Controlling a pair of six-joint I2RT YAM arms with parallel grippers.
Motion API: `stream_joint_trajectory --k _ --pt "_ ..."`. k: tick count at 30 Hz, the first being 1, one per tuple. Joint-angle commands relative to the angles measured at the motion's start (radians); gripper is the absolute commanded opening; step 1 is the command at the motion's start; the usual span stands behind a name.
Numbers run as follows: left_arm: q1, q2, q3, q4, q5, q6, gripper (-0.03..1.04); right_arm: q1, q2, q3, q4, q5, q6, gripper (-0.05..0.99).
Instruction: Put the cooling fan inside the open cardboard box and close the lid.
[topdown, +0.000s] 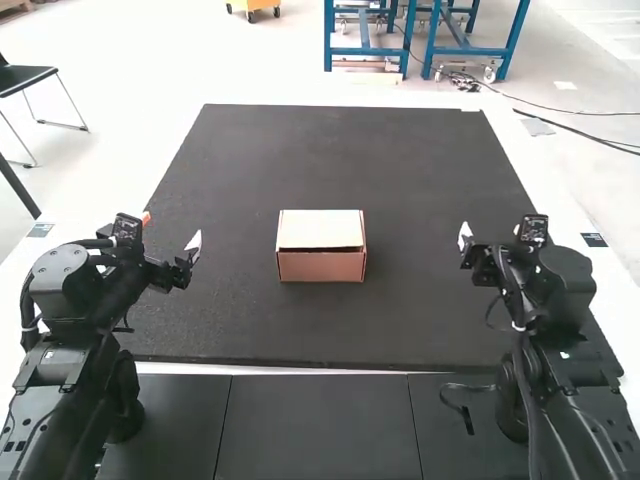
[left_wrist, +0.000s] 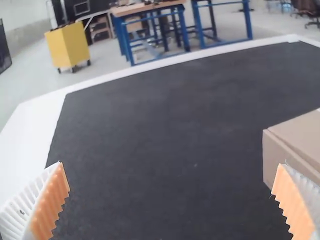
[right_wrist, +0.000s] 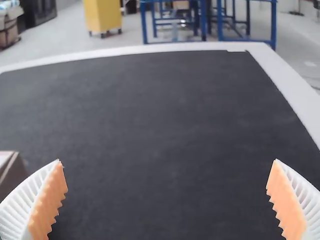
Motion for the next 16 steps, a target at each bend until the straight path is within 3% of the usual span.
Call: stream_joint_trajectory --k 1,6,16 --pt "-0.018 -0.009 -0.006 0.004 -0.008 0.020 0.96 -0.022 -0.006 -0.004 0.006 0.026 0.007 0.91" --pt "-0.040 -0.009 -0.006 0.004 -0.008 0.025 0.96 -0.023 -0.006 -0.004 0.007 0.026 0.007 0.91" --pt "-0.040 -0.009 -0.006 0.004 -0.008 0.025 0.96 -0.023 -0.006 -0.004 0.007 0.026 0.007 0.91"
